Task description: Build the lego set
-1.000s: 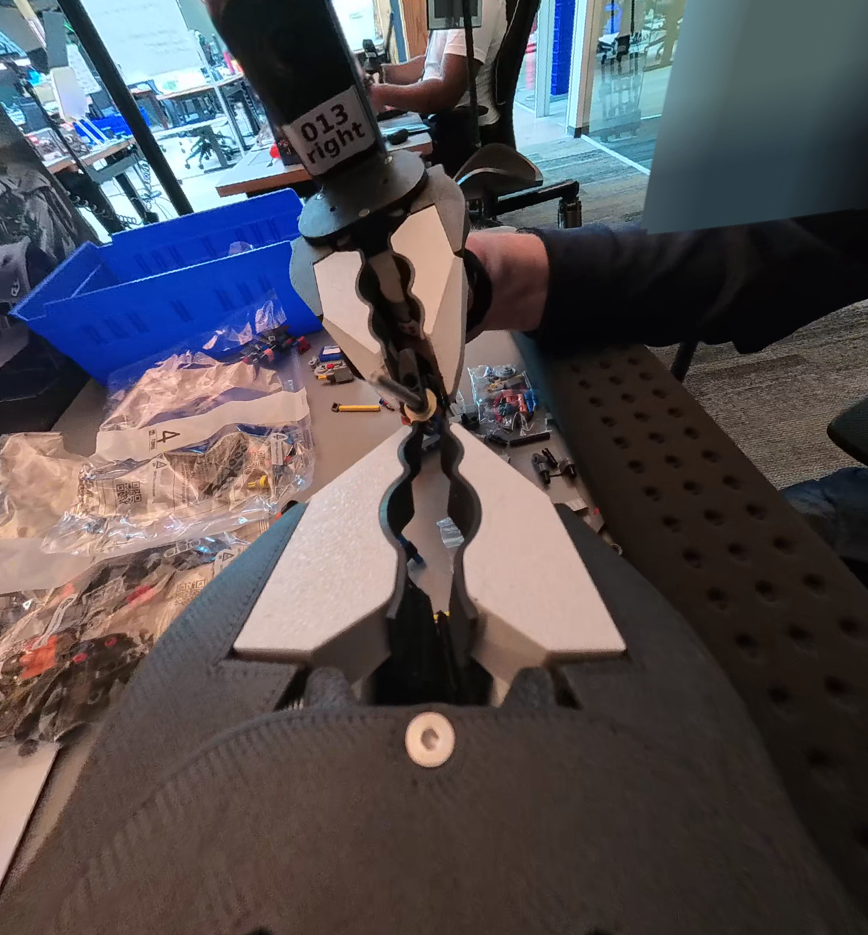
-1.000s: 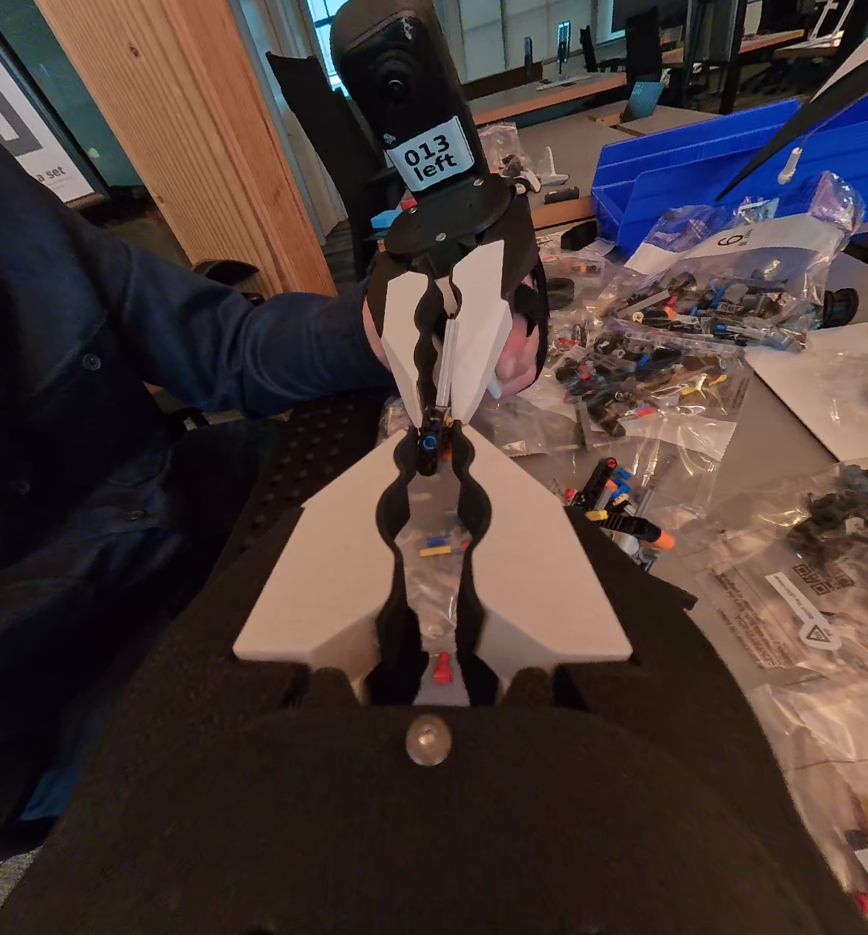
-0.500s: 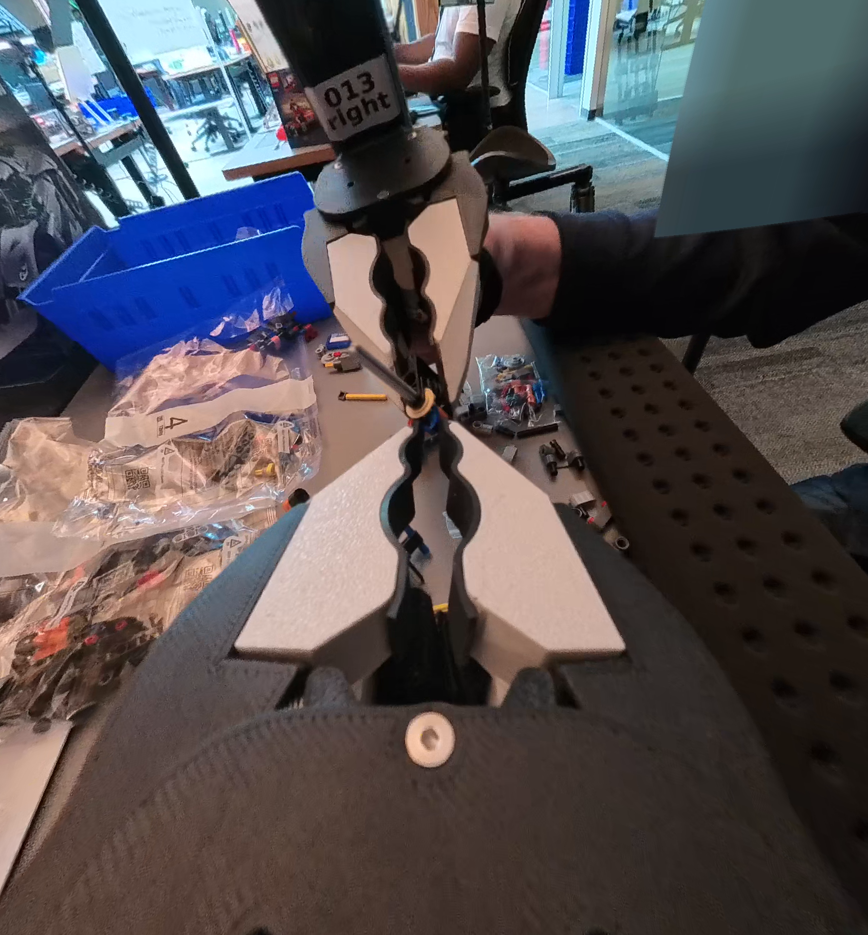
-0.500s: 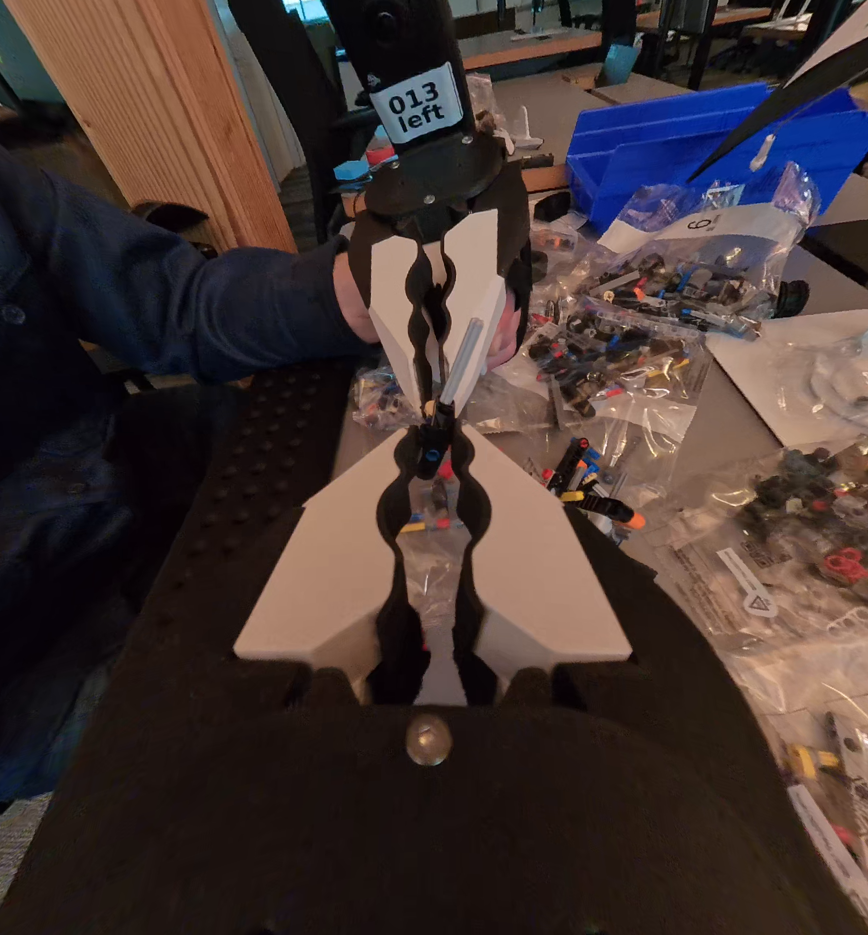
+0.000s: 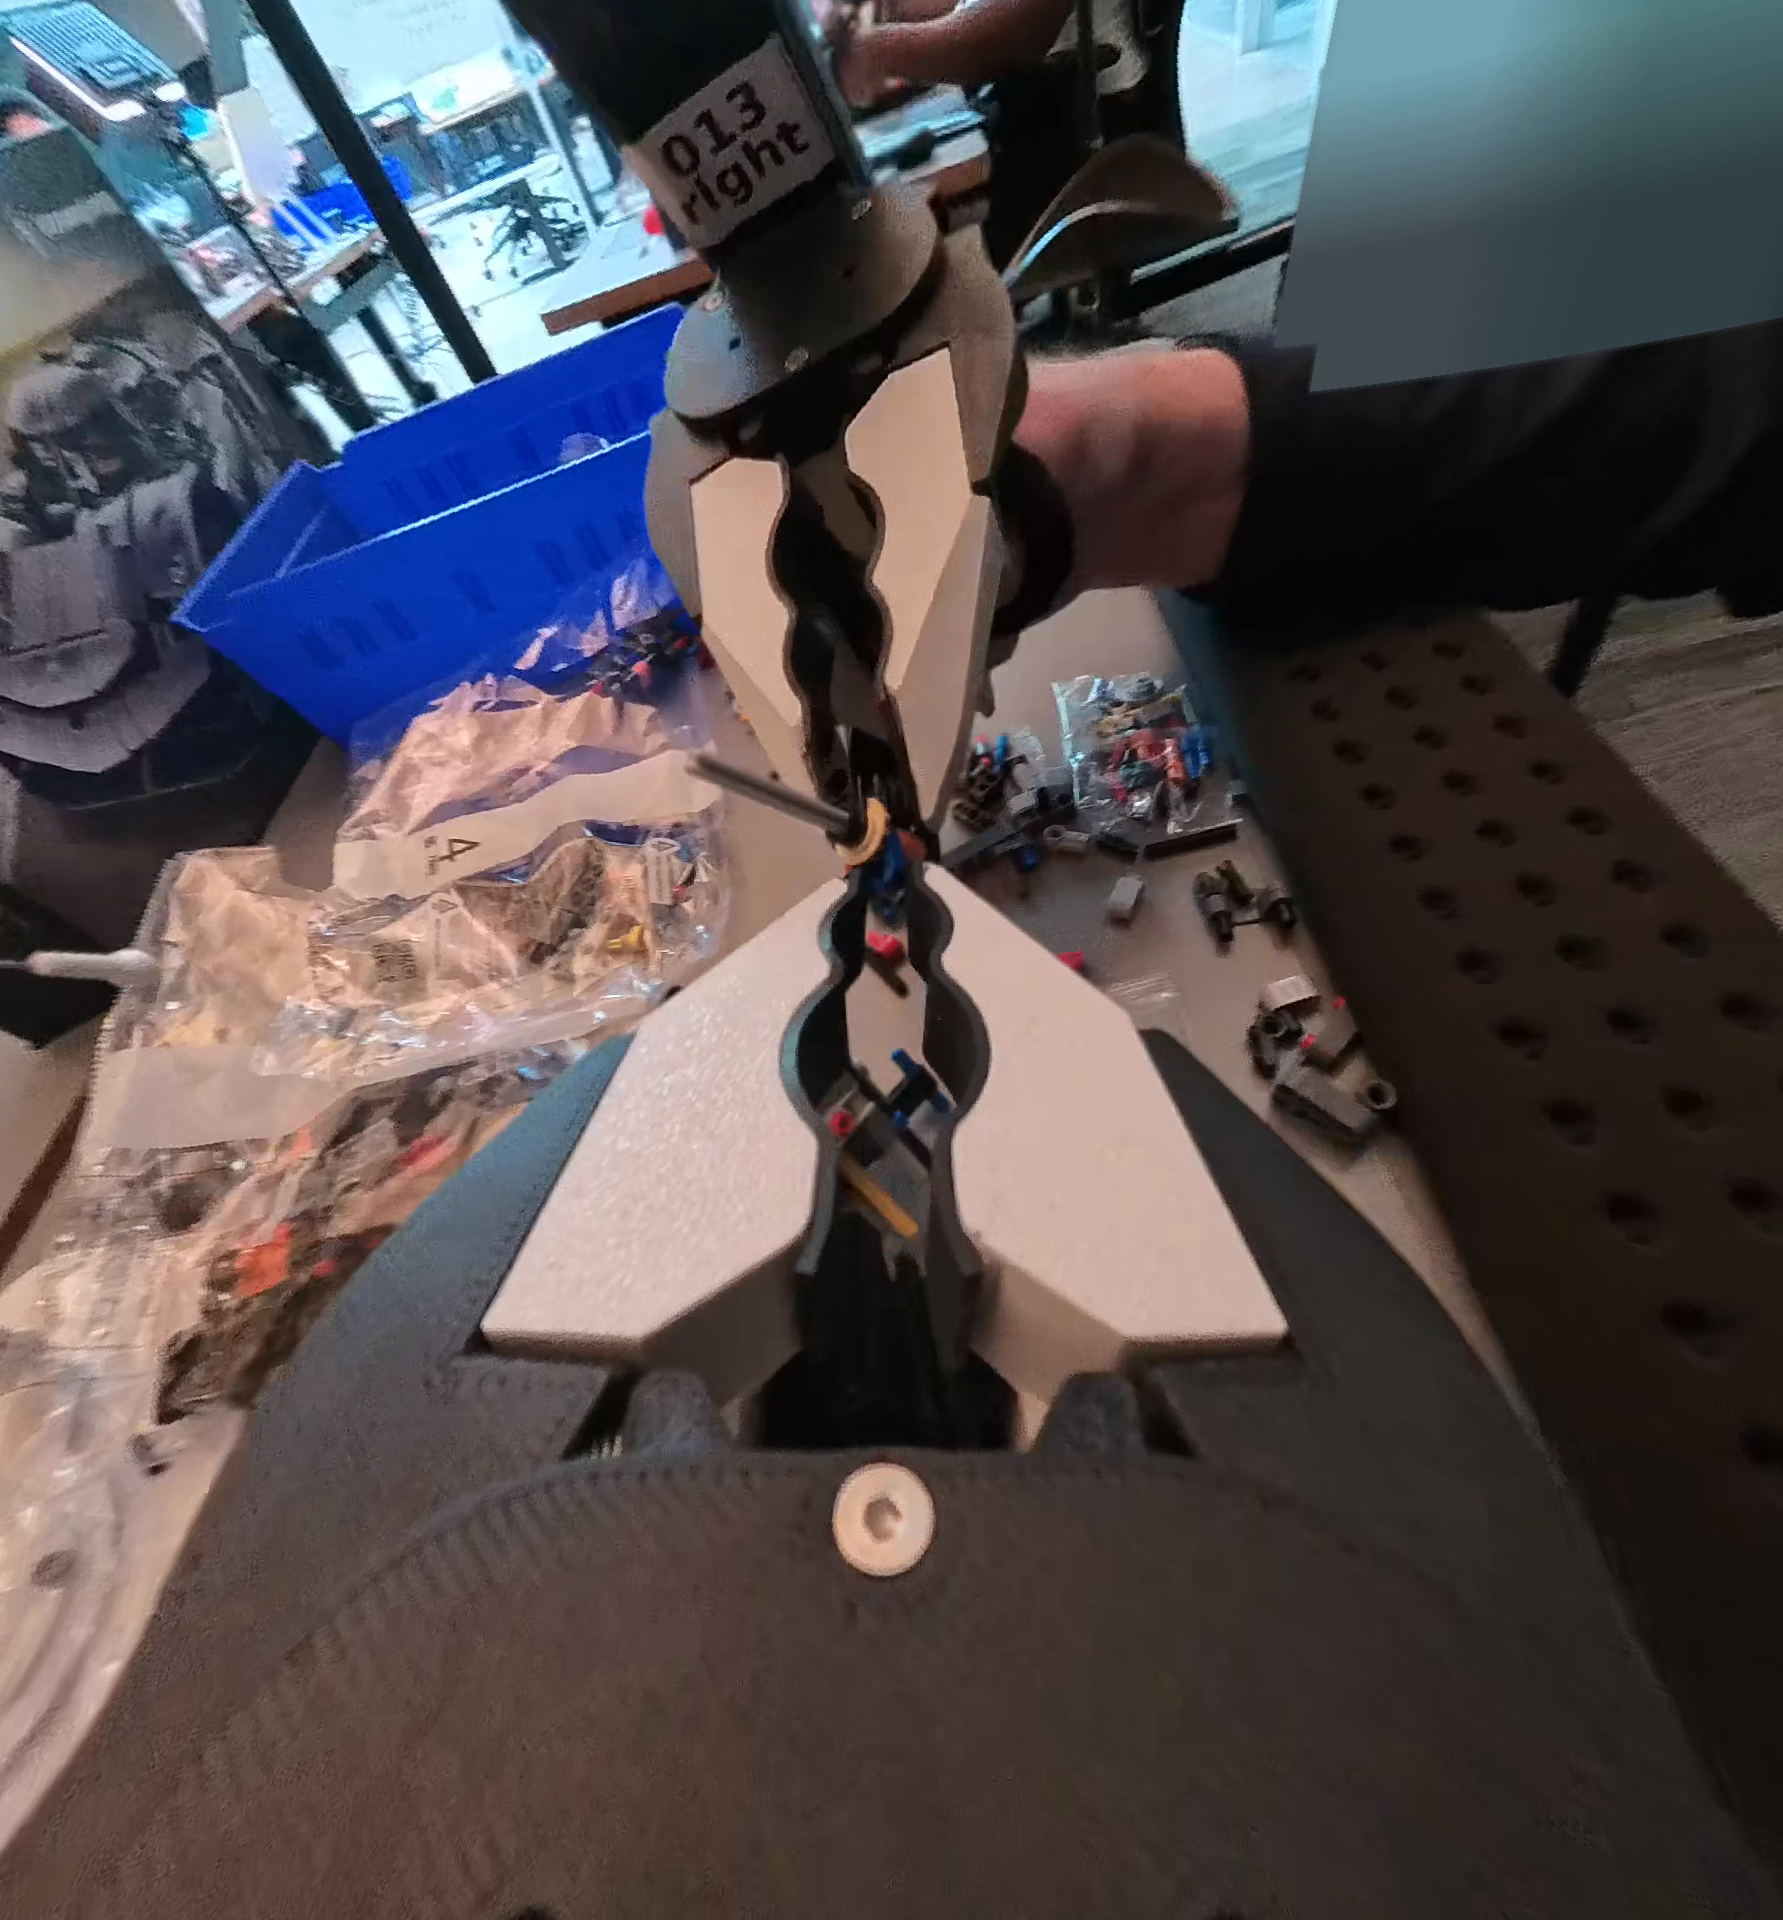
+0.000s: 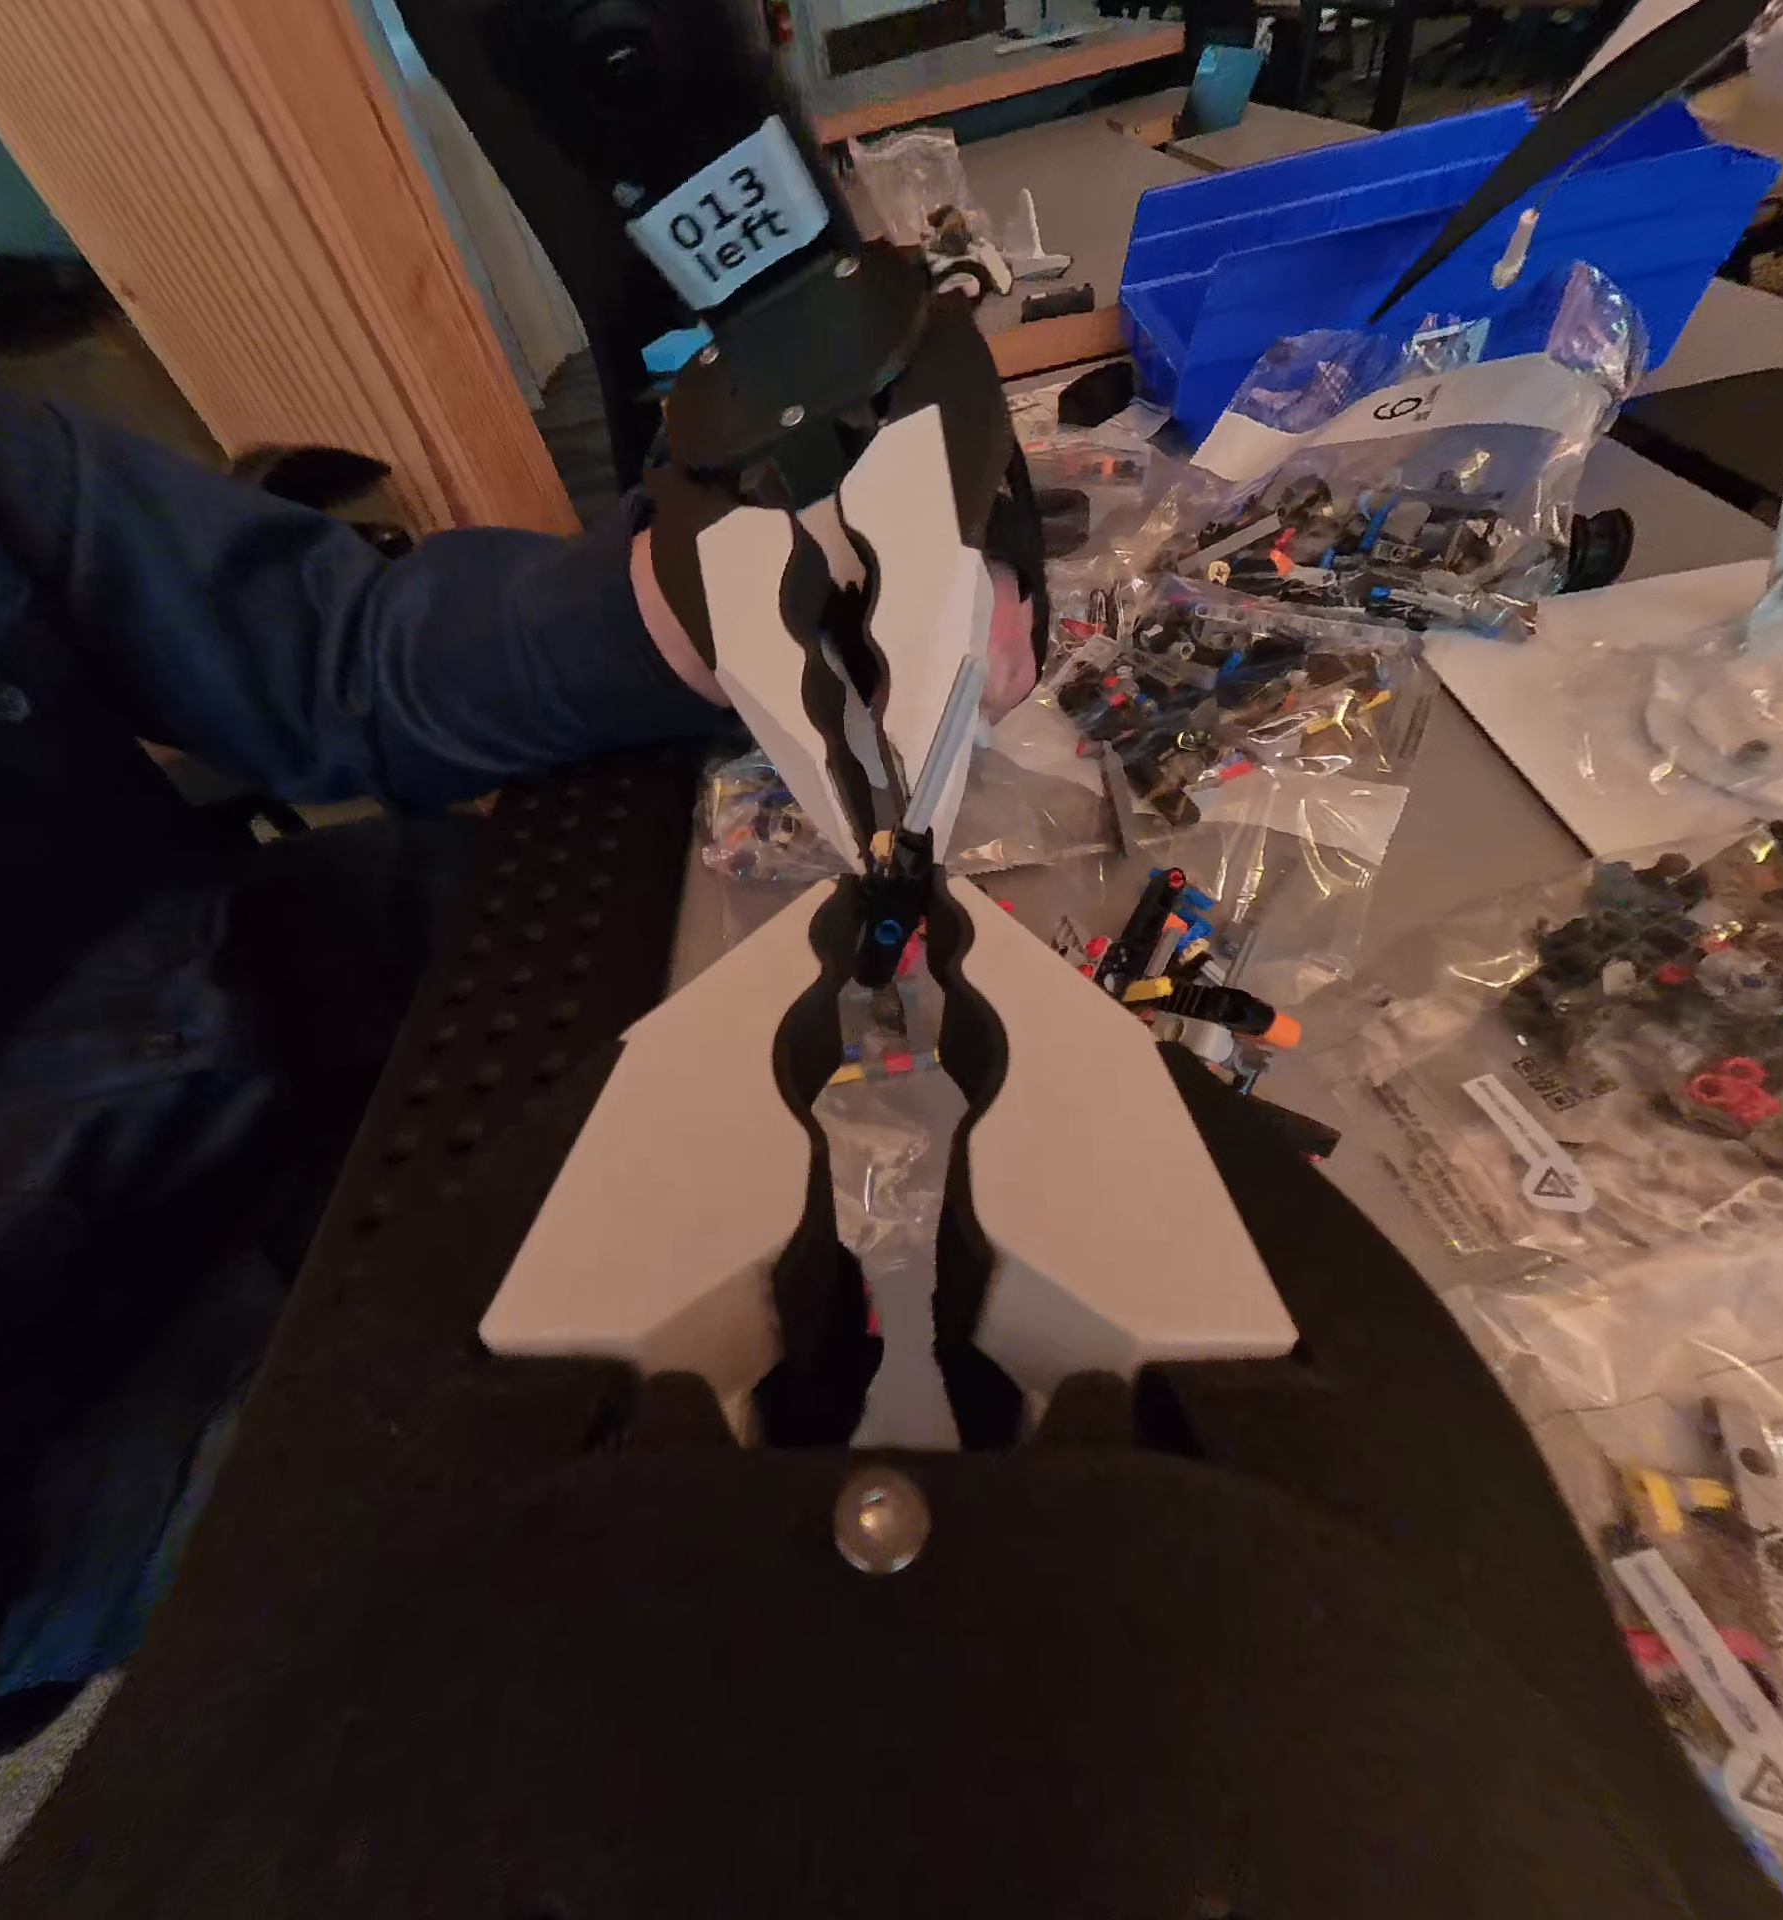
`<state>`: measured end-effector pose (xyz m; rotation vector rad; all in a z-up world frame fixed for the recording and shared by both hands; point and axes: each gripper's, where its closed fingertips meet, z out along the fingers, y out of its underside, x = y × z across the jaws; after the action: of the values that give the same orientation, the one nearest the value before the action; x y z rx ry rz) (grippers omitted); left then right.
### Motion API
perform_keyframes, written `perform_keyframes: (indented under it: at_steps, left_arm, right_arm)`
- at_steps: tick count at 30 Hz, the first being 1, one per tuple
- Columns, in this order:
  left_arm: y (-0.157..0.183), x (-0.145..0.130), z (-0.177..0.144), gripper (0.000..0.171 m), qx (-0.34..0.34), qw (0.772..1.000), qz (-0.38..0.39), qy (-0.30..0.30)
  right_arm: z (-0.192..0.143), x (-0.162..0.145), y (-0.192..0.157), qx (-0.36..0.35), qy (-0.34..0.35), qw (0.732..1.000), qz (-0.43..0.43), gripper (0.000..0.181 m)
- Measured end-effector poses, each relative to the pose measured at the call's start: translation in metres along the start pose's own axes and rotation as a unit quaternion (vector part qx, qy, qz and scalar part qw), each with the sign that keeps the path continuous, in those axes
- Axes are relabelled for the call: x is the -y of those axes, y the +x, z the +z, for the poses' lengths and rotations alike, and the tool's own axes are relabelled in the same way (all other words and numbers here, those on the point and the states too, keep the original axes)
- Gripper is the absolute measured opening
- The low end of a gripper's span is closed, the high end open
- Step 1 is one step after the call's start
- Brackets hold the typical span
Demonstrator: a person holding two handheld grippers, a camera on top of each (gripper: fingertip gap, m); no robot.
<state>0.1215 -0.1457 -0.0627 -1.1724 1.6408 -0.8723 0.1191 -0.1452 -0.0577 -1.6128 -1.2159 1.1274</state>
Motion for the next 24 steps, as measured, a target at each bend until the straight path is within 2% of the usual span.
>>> perform_keyframes:
  at_steps: [3,7,11,16,20,24]
  left_arm:
    - [-0.004,0.001,0.001,0.006,0.028,0.999,0.03,-0.013]
    - [-0.005,-0.004,0.001,0.005,0.02,1.0,0.01,-0.019]
    - [-0.004,-0.003,-0.002,0.004,-0.005,0.999,-0.036,-0.002]
    - [-0.006,-0.005,-0.002,0.005,-0.02,0.997,-0.078,0.007]
    - [-0.004,-0.005,-0.001,0.004,-0.031,0.995,-0.09,0.01]
    - [-0.006,-0.004,-0.002,0.004,-0.028,0.995,-0.096,0.016]
  right_arm:
    - [-0.001,0.002,0.002,0.002,0.009,1.0,0.017,0.011]
    - [0.001,-0.001,0.008,-0.045,-0.012,0.998,-0.034,0.015]
    - [-0.004,0.004,0.011,-0.121,-0.028,0.981,-0.151,0.031]
    - [0.002,-0.001,0.011,-0.164,-0.069,0.955,-0.239,0.036]
    - [0.003,-0.003,0.011,-0.172,-0.083,0.948,-0.255,0.031]
    - [0.002,-0.001,0.011,-0.161,-0.075,0.959,-0.219,0.026]
